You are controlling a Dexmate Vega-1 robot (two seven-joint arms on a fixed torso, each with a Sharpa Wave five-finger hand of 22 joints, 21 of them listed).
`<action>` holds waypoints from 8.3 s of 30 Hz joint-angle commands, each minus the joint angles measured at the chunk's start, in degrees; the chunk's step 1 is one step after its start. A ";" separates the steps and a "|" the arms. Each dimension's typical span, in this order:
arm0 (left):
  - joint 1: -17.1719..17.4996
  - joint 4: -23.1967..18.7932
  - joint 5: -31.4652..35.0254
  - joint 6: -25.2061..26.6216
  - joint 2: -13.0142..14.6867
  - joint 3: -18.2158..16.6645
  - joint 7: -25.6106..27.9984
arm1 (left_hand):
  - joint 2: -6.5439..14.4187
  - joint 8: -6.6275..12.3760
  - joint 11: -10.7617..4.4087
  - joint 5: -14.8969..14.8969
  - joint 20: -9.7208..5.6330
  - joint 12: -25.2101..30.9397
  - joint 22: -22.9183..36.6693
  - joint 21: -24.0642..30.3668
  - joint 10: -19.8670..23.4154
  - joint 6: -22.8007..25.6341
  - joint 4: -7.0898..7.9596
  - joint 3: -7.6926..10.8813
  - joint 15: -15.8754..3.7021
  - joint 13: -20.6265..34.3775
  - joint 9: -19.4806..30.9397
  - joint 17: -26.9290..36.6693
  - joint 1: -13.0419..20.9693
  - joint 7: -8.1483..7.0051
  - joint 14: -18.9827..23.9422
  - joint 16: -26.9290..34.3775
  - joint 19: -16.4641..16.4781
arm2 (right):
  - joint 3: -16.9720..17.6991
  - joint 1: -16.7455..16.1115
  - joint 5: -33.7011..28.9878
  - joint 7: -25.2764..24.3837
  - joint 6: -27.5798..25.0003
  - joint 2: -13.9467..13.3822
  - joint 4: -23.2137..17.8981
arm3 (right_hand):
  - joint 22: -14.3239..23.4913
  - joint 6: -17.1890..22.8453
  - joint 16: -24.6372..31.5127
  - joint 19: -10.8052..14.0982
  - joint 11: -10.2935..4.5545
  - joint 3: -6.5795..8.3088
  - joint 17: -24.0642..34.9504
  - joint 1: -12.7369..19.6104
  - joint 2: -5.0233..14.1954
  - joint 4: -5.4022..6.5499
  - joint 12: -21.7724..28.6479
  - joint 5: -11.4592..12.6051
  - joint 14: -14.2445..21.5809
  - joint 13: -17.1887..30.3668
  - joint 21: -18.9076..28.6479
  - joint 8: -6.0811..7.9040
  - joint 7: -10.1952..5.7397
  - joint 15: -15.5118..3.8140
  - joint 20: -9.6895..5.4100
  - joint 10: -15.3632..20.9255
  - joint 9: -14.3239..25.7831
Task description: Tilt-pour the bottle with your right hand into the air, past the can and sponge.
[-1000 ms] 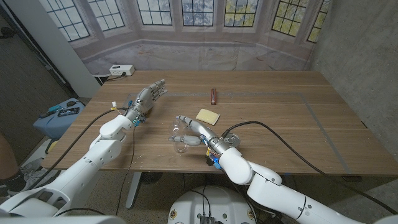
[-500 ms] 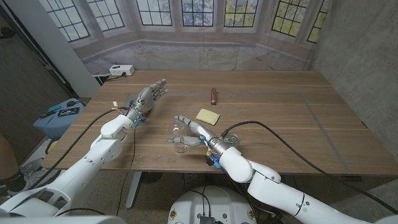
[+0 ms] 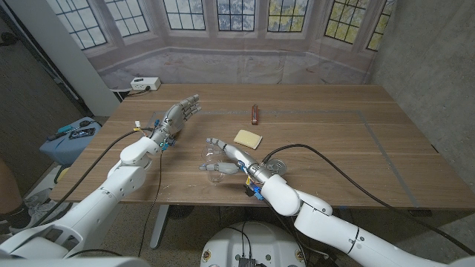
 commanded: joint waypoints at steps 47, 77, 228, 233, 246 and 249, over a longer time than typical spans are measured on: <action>2.43 -1.66 -0.63 -0.89 0.81 -1.22 0.86 | -0.14 0.63 0.33 0.43 0.05 0.38 0.16 -1.25 1.10 2.08 -0.35 -0.15 0.17 0.43 0.38 0.12 1.12 -0.18 0.91 -0.03 1.14 | 0.10 1.71 1.75 0.42 6.63 3.62 8.60 | 0.33 9.80 3.14 6.78 -2.32 2.45 2.83 4.71 0.27 -0.11 11.54 1.29 11.25 7.94 1.24 4.27 -1.74 -4.38 -1.85 9.67 2.57; -0.26 1.26 -0.68 0.22 -1.37 -0.17 0.78 | -0.25 0.79 0.42 0.54 0.20 0.64 0.18 -1.65 2.09 3.14 -0.49 0.04 0.13 0.50 0.49 0.07 1.39 -0.21 1.80 -0.02 1.95 | 1.45 -0.02 -0.33 -4.46 6.73 4.08 7.73 | 0.38 23.69 6.43 13.83 -6.68 3.78 7.17 8.88 0.45 -0.11 23.49 1.96 23.85 16.43 1.64 11.77 -5.31 -8.64 -1.91 20.64 4.78; -0.77 -3.51 2.20 3.78 -3.09 2.72 6.57 | -0.21 0.39 0.55 0.66 0.37 0.34 0.27 -3.98 2.76 4.06 -1.21 -0.40 0.44 0.65 0.65 0.16 2.55 -0.07 2.44 -0.32 3.28 | 0.51 5.75 -44.72 2.20 -6.30 -4.74 -6.47 | 0.48 21.98 5.07 15.48 -6.54 4.95 13.55 11.34 1.08 0.11 27.14 1.02 25.81 22.53 0.83 14.22 -5.32 -8.96 -1.82 18.55 5.80; -0.86 -3.27 1.96 3.74 -3.24 2.74 6.23 | -0.22 0.39 0.52 0.66 0.36 0.34 0.27 -4.03 2.78 4.08 -1.23 -0.41 0.46 0.65 0.65 0.15 2.57 -0.05 2.43 -0.34 3.31 | 0.30 5.97 -47.35 2.41 -6.72 -4.68 -6.66 | 0.48 21.95 4.95 15.55 -6.64 5.13 13.73 11.38 1.04 0.10 27.15 1.03 25.96 22.51 0.83 14.30 -5.30 -9.01 -1.82 18.63 5.81; -0.93 -2.91 1.78 3.44 -3.37 2.64 5.93 | -0.17 0.42 0.60 0.69 0.38 0.34 0.28 -4.19 2.86 4.21 -1.26 -0.37 0.57 0.65 0.66 0.14 2.67 -0.01 2.54 -0.33 3.47 | -1.16 7.23 -54.38 0.85 -6.85 -3.88 -4.87 | 0.49 21.90 4.74 15.72 -6.70 5.60 14.15 11.53 0.99 0.08 27.23 1.02 26.42 22.54 0.84 14.48 -5.50 -9.43 -1.88 18.80 5.82; -0.83 -2.89 1.74 3.39 -3.35 2.59 5.95 | -0.17 0.42 0.62 0.69 0.39 0.33 0.28 -4.23 2.86 4.22 -1.27 -0.37 0.60 0.65 0.66 0.14 2.69 0.02 2.54 -0.34 3.50 | -1.41 7.31 -55.82 0.99 -7.16 -3.86 -4.82 | 0.49 21.81 4.66 15.73 -6.79 5.67 14.24 11.51 0.94 0.09 27.24 1.01 26.45 22.56 0.83 14.48 -5.53 -9.43 -1.89 18.82 5.80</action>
